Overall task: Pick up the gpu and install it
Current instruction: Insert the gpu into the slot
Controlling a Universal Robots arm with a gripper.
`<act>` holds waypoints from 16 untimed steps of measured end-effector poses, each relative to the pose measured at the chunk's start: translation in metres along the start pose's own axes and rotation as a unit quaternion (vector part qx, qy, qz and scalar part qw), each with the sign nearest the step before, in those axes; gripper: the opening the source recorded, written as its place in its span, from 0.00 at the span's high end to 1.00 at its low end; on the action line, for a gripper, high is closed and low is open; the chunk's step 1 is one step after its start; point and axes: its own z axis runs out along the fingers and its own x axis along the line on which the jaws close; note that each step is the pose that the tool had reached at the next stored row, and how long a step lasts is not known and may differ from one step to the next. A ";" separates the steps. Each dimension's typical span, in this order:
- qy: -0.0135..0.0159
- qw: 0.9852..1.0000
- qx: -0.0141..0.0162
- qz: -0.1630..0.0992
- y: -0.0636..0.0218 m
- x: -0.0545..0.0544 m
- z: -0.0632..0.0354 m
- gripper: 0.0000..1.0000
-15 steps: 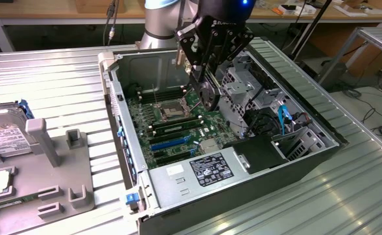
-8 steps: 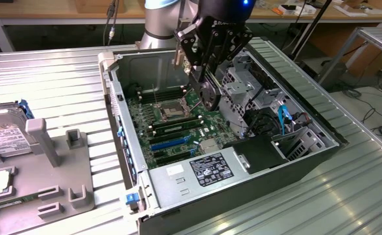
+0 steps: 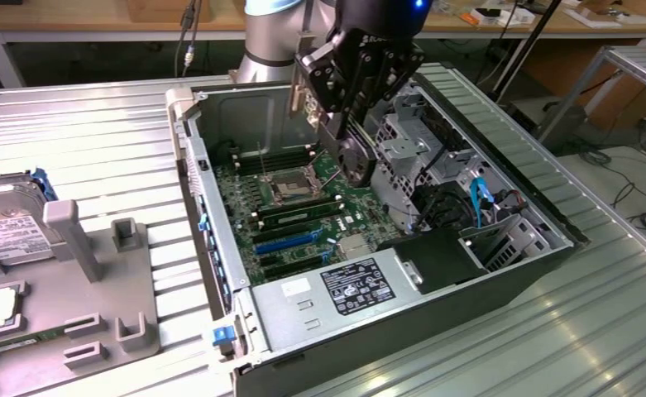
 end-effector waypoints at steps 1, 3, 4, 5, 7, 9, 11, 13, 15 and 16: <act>0.000 1.000 0.000 -0.003 0.0000 0.000 0.0000 0.73; 0.000 1.000 0.000 -0.010 0.0000 0.000 0.0000 0.73; 0.001 1.000 0.000 -0.013 0.0000 0.000 0.0000 0.73; 0.001 1.000 0.000 -0.015 0.0000 0.000 0.0000 0.73; 0.001 1.000 0.000 -0.024 0.0000 0.000 0.0000 0.73; 0.002 0.999 -0.001 -0.034 0.0000 0.000 0.0000 0.73; 0.002 0.999 -0.001 -0.040 0.0000 0.000 0.0000 0.73; 0.002 0.999 -0.001 -0.045 0.0000 0.000 0.0000 0.73; 0.003 0.999 -0.001 -0.054 0.0000 0.000 0.0000 0.73; 0.003 0.998 -0.001 -0.060 0.0000 0.000 0.0000 0.73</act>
